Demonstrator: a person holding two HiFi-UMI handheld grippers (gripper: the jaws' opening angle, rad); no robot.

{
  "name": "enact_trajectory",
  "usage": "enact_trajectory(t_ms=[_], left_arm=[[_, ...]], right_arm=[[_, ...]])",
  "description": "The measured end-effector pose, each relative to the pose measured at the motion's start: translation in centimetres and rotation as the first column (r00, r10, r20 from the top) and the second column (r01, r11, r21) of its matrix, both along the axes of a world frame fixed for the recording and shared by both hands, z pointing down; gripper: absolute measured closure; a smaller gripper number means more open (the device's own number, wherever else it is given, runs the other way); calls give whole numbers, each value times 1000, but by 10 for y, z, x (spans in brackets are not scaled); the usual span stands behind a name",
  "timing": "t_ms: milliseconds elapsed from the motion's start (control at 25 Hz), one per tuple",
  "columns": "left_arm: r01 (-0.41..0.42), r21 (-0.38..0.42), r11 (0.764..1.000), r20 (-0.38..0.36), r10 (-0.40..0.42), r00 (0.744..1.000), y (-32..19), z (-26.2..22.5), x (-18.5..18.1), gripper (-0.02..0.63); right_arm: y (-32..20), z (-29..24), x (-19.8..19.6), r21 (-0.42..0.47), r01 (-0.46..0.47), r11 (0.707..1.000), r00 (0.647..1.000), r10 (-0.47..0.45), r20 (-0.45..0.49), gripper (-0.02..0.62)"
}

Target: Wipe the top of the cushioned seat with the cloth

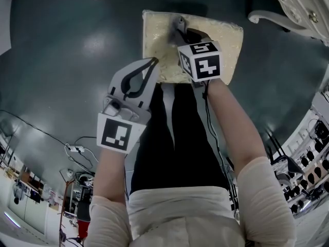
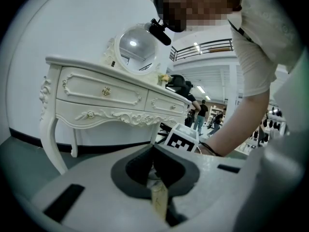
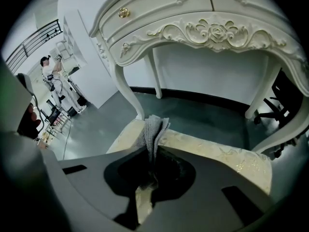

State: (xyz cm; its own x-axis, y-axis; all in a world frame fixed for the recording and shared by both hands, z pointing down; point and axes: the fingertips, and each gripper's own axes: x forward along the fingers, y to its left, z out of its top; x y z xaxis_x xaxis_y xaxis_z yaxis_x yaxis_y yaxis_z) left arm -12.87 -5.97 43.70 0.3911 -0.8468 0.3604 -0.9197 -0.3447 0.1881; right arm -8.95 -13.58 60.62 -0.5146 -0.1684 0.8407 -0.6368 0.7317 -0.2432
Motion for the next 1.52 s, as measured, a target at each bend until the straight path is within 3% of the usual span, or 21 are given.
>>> enact_trajectory(t_ms=[600, 1080, 1520], left_arm=[[24, -4, 1000, 12, -24, 1000, -31, 3, 61, 604], [-41, -25, 999, 2, 41, 999, -49, 6, 123, 604], [-67, -40, 997, -4, 66, 998, -61, 16, 155, 604]], right_arm=[[-30, 1, 72, -2, 7, 1000, 1000, -7, -4, 568], [-56, 3, 156, 17, -73, 997, 996, 74, -44, 568], [-66, 9, 210, 68, -118, 991, 985, 126, -118, 568]])
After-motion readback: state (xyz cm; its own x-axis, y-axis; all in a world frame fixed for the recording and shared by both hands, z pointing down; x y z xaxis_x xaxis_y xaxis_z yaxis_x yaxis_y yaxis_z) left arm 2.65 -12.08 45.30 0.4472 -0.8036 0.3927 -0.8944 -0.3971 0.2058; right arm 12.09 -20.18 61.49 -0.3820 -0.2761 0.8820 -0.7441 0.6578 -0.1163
